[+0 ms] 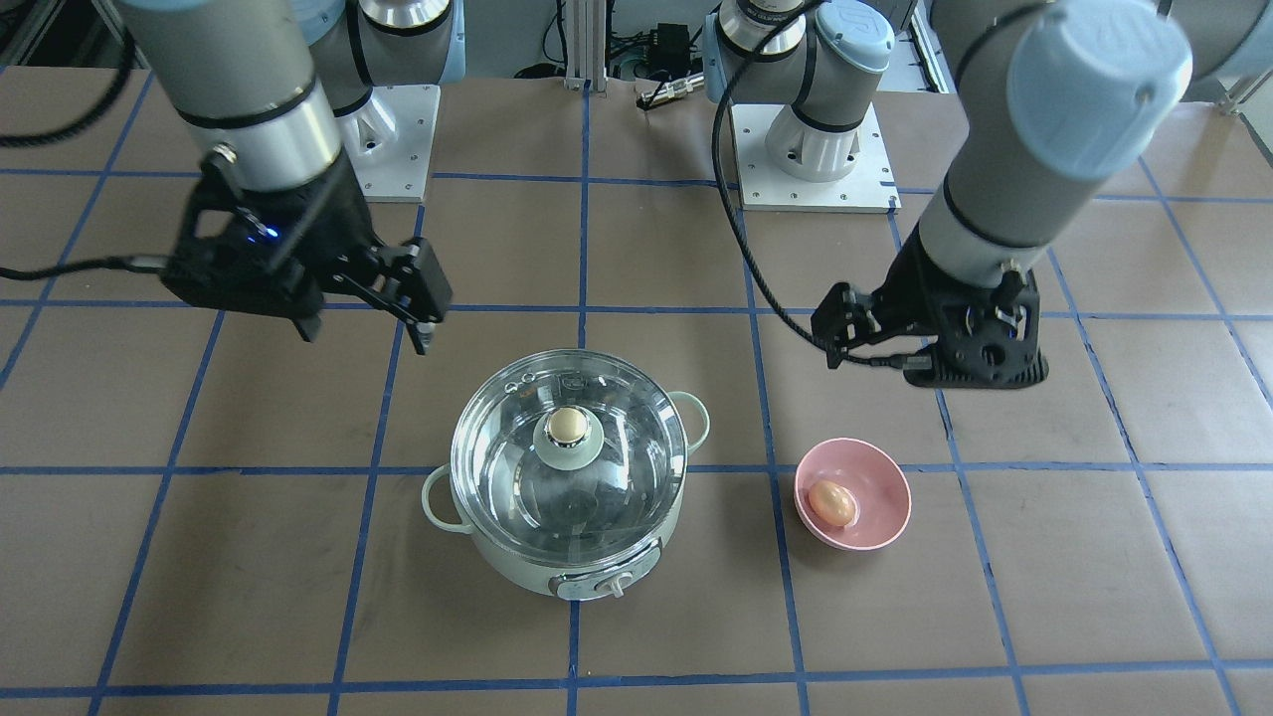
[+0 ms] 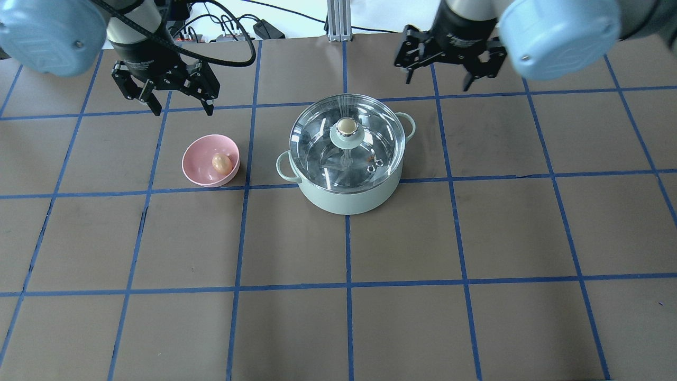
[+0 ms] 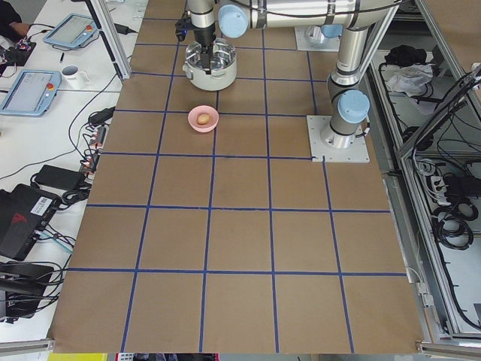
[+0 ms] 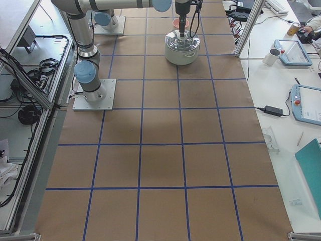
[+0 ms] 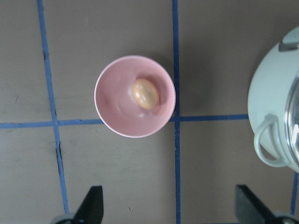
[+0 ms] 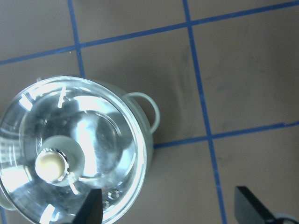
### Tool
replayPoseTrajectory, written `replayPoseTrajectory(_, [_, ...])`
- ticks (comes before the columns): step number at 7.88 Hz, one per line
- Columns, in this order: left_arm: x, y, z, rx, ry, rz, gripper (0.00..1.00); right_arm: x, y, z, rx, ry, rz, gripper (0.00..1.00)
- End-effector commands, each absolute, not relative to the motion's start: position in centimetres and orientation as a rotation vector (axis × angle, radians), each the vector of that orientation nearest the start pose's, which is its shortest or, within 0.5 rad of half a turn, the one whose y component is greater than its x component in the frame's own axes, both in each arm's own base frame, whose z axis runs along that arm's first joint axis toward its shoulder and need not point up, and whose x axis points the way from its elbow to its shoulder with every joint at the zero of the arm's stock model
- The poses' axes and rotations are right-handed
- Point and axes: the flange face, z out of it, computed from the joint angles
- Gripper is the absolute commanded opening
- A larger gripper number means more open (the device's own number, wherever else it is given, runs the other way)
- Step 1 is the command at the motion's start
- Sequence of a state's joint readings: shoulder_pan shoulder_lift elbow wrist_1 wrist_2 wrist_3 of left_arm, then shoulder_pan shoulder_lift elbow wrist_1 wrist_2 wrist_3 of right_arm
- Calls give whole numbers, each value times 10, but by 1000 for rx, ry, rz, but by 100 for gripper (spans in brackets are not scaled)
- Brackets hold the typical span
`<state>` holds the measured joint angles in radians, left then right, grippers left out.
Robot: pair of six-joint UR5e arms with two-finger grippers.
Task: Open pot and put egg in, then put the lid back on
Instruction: 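Lower the left gripper to the egg while the right descends to the lid knob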
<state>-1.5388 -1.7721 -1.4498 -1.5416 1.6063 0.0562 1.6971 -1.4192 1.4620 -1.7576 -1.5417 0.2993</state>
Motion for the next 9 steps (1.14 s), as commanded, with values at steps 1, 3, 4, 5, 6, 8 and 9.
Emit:
replayPoseTrajectory(1, [-100, -641, 331, 41, 3103, 146, 100, 318, -559, 413, 265, 3023, -220, 100])
replayPoseTrajectory(3, [-81, -650, 295, 76, 3119, 106, 100, 354, -554, 379, 276, 3034, -159, 100])
replayPoseTrajectory(4, [-69, -639, 268, 72, 3120, 157, 100, 365, -555, 362, 307, 3036, -140, 100])
replayPoseTrajectory(5, [-67, -635, 249, 104, 3115, 92, 100, 365, -556, 358, 301, 3038, -136, 100])
replayPoseTrajectory(6, [-67, -632, 240, 102, 3116, 92, 100, 366, -556, 357, 285, 3041, -135, 97])
replayPoseTrajectory(8, [-66, -625, 230, 98, 3113, 128, 100, 364, -556, 352, 232, 3065, -135, 87])
replayPoseTrajectory(9, [-66, -621, 227, 86, 3111, 147, 100, 364, -557, 350, 227, 3066, -139, 87])
